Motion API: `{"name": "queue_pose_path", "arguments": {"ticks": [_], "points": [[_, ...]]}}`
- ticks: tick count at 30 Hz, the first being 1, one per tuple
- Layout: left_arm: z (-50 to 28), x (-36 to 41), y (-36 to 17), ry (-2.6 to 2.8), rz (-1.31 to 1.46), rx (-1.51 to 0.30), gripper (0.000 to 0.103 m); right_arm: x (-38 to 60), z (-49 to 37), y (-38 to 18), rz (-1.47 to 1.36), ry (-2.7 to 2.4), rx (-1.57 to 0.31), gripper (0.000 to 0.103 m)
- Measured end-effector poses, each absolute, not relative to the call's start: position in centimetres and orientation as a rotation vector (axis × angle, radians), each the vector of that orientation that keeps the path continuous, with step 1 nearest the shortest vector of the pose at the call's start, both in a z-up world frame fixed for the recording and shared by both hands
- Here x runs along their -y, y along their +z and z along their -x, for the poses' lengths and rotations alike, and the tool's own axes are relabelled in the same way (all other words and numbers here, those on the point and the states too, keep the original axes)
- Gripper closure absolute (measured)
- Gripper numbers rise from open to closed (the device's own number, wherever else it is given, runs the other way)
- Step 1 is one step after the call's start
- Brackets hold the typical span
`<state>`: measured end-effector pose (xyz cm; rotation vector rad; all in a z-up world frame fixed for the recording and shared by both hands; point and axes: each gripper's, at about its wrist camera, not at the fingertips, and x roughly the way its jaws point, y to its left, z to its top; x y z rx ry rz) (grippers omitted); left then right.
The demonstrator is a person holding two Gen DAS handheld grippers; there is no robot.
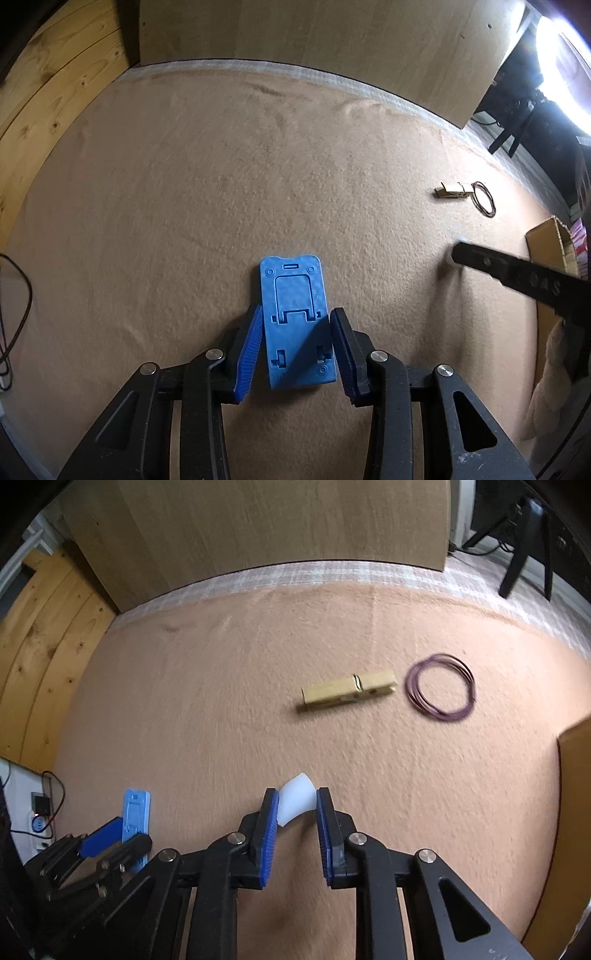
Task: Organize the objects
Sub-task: 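Carry the phone stand and eraser into the box and open both tools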
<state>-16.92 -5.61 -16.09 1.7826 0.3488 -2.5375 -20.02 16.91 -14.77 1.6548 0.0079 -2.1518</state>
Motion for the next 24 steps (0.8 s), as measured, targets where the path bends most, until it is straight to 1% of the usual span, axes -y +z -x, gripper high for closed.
{"name": "queue_pose_path", "arguments": {"ticks": [10, 14, 24], "points": [[15.1, 4.4, -14.5, -2.58, -1.744, -0.372, 0.063, -25.2, 15.6, -11.3, -1.573, -2.226, 0.183, 0.085], [14.9, 3.2, -13.6, -2.619, -1.738, -0.365, 0.063, -28.9, 14.3, -9.8, -1.543, -2.286, 0.216, 0.085], [15.8, -4.3, -11.0, -2.778, -1.772, -0.303, 0.063, -36.7, 11.9, -7.9, -1.522, -2.436, 0.262, 0.085]]}}
